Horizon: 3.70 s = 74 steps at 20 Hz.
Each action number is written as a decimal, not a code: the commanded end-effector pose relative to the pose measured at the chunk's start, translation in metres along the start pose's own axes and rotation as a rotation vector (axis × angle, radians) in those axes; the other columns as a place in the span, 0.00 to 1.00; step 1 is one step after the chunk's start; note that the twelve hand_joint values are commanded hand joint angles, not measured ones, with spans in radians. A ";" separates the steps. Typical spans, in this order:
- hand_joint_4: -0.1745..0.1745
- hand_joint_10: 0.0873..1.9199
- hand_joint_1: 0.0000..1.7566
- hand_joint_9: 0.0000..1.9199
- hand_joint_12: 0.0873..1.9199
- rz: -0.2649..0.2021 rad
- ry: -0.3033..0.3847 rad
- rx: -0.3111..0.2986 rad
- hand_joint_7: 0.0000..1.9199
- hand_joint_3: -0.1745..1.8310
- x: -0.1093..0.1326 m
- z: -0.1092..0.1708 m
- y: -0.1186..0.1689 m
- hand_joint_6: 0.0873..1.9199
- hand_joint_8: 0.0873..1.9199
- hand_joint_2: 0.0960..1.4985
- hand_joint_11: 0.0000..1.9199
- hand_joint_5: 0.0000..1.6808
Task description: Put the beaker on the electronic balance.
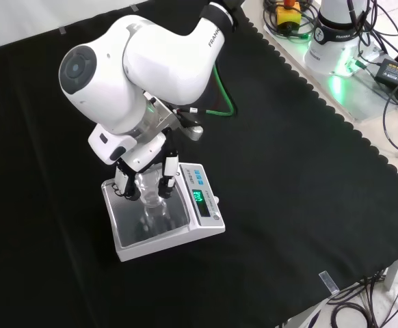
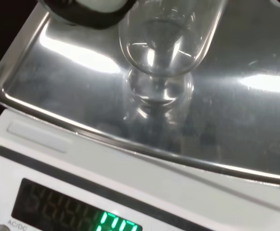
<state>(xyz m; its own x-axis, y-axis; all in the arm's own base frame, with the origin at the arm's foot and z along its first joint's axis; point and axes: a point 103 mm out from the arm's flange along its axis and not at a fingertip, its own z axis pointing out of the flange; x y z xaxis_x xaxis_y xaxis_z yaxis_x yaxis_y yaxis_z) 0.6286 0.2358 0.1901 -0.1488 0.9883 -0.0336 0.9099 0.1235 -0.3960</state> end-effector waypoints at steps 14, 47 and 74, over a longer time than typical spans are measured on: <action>0.00 0.22 0.65 0.90 0.25 0.039 0.011 0.015 0.64 0.09 -0.003 0.005 0.010 0.55 0.45 0.75 0.93 0.55; 0.00 0.19 0.56 0.91 0.30 0.064 -0.004 0.015 0.54 0.05 -0.006 0.018 0.025 0.43 0.43 0.71 0.96 0.42; 0.20 0.35 0.27 0.73 0.48 0.136 -0.026 0.005 0.09 0.00 -0.020 0.008 0.009 0.04 0.43 0.57 0.78 0.13</action>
<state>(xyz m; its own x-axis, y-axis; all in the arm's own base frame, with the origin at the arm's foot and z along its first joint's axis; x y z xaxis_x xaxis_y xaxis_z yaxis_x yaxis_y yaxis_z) 0.6364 0.2249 0.1685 -0.0487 0.9949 -0.0882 0.9162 0.0093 -0.4006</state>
